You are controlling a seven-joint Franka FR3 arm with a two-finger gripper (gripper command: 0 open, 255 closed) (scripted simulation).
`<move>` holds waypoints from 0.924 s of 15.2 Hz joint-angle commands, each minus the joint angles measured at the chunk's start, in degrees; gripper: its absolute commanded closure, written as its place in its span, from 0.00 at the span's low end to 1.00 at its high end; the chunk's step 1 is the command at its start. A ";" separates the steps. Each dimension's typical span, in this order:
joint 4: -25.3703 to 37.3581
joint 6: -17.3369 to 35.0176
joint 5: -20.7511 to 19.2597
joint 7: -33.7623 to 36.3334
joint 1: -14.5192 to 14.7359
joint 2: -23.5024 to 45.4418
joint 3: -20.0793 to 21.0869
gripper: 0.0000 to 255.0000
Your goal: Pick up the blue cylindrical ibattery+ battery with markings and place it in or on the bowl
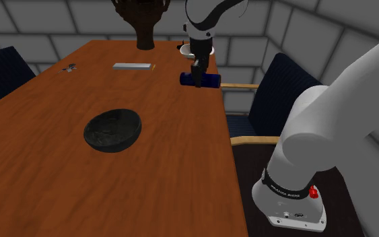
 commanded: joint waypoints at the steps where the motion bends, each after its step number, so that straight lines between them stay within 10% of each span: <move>1: 0.89 -1.68 0.03 0.01 -0.02 -0.78 0.23 1.00; 14: 6.07 -7.90 2.78 5.30 2.73 -1.33 5.19 1.00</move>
